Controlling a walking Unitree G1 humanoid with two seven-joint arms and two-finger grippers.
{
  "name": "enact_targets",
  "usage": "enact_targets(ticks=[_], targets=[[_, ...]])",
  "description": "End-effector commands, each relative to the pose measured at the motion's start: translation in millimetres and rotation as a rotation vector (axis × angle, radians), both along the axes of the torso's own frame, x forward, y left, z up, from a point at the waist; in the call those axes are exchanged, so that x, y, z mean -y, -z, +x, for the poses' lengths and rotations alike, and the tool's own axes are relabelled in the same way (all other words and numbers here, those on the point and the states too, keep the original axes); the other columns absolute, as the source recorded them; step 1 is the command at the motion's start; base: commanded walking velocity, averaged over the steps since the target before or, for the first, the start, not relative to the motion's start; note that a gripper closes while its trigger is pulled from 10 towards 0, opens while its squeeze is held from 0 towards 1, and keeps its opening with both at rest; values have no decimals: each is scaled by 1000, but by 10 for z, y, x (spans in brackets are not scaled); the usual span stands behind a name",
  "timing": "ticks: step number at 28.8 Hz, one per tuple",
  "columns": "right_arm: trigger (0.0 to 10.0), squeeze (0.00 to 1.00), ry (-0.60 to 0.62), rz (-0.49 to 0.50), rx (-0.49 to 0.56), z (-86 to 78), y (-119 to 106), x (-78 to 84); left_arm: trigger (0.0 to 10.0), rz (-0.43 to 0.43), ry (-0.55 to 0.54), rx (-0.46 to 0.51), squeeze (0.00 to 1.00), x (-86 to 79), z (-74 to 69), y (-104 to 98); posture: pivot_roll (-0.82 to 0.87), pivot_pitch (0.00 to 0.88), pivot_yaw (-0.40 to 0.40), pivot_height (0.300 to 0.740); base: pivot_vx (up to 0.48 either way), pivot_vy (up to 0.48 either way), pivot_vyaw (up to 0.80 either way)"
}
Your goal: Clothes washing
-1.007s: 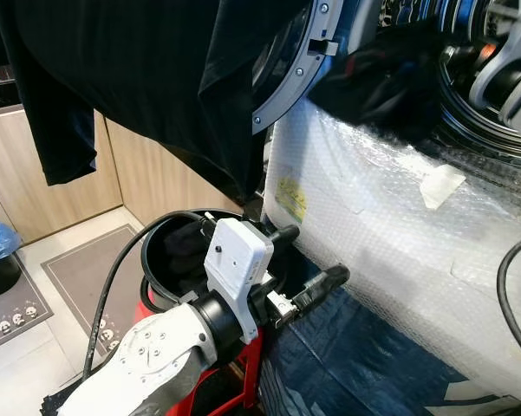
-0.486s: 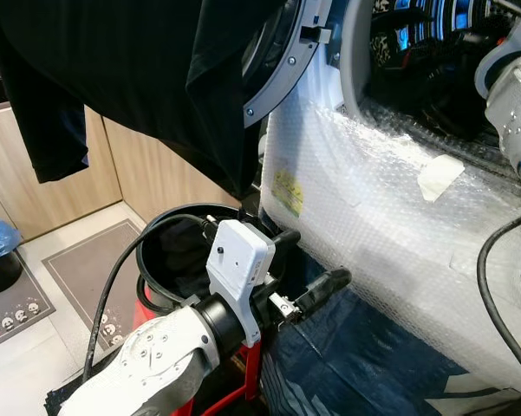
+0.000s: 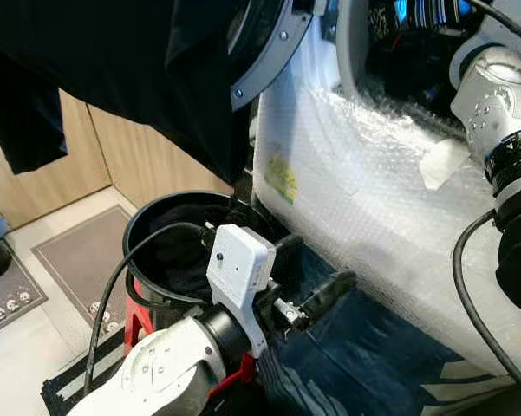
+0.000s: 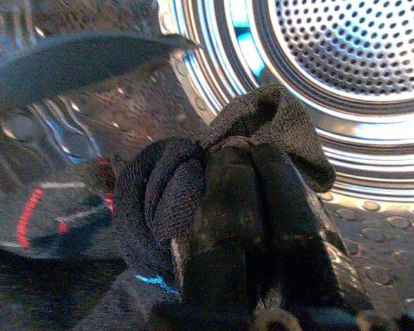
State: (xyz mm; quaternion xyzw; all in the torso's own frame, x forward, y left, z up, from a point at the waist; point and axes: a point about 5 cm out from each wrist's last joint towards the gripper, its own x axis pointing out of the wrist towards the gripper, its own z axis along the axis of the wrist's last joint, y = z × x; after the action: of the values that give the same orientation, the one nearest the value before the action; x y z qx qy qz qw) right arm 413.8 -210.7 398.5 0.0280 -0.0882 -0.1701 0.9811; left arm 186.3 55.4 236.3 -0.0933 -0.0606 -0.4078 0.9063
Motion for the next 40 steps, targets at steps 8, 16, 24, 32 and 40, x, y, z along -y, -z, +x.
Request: enact_targets(ticks=[8,16,24,32,40], targets=[[10000,263,116,27,26,-85,-84,265,10000,-16,9,6,0,19,-74,-37,70,228,-198,740,0,0,0],[10000,235,273,28,47,-257,-146,727,10000,-14,-20,2,0,3,-83,-42,100,199,-212,740,0,0,0],[10000,1000,327,-23,66,-428,-306,1007,10000,-14,-30,-1,0,-1,-97,-36,107,172,-202,740,0,0,0],[10000,1000,306,-16,69,-456,-379,1013,10000,-4,-28,6,0,-20,-86,-45,112,158,-195,740,0,0,0],[10000,1000,-2,45,211,-385,-463,823,10000,25,-60,34,0,-89,20,-41,109,126,-181,740,0,0,0]])
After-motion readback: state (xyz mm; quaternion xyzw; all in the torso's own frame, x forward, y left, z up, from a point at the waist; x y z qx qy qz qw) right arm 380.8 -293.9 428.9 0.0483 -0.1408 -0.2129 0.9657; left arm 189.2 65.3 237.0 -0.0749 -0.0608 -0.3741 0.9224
